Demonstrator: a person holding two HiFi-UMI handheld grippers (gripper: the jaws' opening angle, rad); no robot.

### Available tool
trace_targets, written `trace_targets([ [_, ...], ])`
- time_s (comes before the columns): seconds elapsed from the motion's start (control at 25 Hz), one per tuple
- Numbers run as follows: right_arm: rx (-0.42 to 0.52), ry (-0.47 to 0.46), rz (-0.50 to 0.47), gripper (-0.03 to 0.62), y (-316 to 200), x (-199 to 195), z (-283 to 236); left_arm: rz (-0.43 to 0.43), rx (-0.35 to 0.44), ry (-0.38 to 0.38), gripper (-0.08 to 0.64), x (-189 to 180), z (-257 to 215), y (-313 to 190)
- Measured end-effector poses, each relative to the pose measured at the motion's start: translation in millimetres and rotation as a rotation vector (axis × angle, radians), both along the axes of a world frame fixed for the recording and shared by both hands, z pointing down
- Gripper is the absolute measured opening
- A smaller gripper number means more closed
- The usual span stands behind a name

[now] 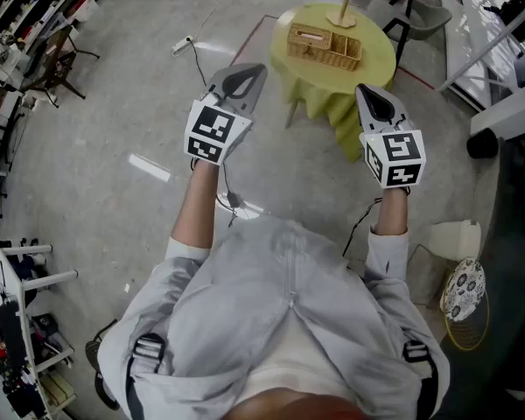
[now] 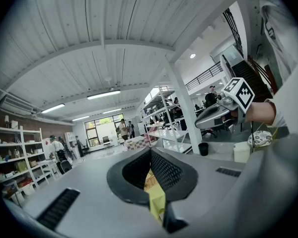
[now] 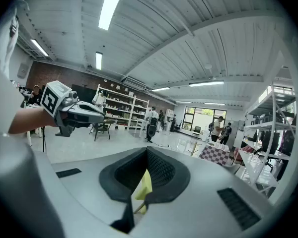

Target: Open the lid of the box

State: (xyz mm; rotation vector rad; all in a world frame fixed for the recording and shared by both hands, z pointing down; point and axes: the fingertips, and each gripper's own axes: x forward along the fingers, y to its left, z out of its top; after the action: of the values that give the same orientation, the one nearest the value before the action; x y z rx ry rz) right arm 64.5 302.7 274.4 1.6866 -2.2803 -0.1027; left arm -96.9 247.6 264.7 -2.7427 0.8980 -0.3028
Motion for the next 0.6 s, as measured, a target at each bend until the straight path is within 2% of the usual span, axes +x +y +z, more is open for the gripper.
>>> trace_targets([
  [0.12,0.001,0.001,-0.006,0.021,-3.3,7.1,0.4,-0.004,0.001,0.001,0.029,8.1,0.6,-1.9],
  [0.32,0.016,-0.047,-0.025,0.021,-6.5,23.3,-2.9,-0.022,-0.001,-0.001,0.029,22.3,4.7,-0.5],
  [0.6,0.0,-0.025,-0.092,0.021,-13.7,35.7,5.7,-0.069,-0.018,-0.003,0.029,32.8,16.6,2.4],
])
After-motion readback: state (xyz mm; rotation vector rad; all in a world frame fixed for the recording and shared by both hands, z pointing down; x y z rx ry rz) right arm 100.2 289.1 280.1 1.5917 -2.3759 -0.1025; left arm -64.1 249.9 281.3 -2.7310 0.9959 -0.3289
